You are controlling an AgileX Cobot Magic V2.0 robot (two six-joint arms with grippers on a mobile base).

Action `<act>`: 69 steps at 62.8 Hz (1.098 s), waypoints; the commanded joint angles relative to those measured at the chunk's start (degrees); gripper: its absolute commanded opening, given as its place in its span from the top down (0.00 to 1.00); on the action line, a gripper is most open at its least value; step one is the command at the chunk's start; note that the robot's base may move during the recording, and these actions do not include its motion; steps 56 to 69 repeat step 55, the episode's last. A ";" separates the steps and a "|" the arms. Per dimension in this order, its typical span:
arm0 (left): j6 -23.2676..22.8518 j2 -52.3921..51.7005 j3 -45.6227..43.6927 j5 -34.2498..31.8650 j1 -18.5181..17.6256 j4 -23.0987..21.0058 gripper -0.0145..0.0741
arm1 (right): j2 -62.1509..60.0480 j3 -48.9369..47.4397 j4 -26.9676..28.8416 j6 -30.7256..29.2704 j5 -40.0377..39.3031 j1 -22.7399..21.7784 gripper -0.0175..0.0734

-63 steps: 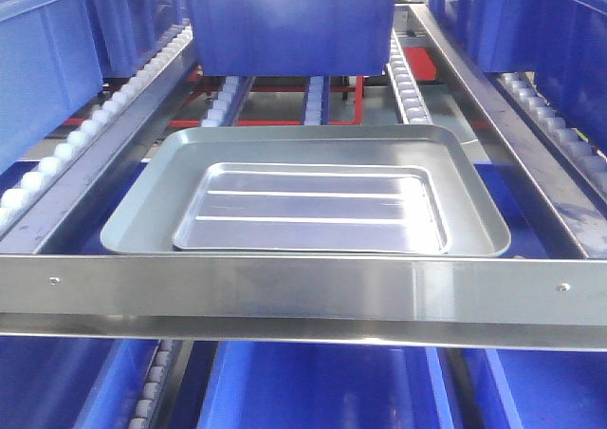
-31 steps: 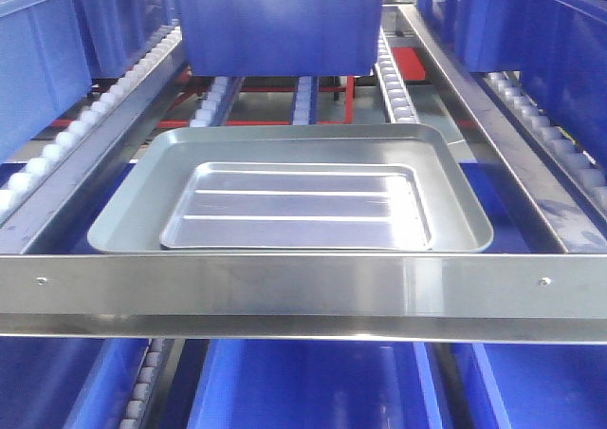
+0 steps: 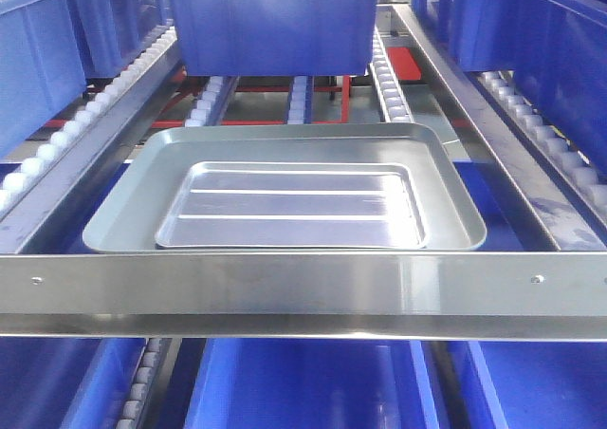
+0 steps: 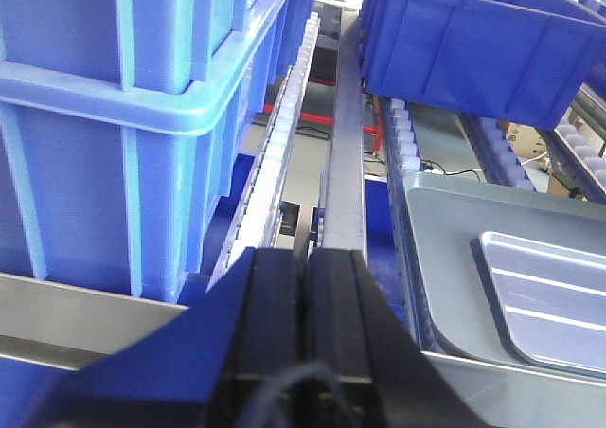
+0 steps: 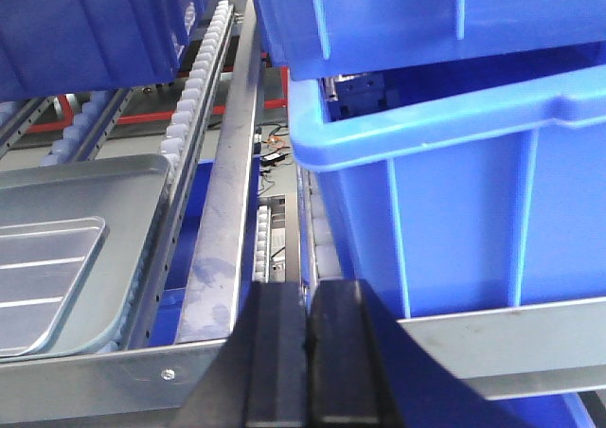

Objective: Grab silver tray and stack on right shelf

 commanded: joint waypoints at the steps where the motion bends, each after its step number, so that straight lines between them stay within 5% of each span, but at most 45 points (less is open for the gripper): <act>1: 0.04 -0.85 1.11 -4.95 0.11 -0.51 0.94 | -1.18 -1.08 0.19 -0.55 -5.52 -0.37 0.74; 69: 0.04 -0.85 1.11 -4.95 0.11 -0.51 0.94 | -1.18 -1.08 0.19 -0.55 -4.55 -0.37 0.74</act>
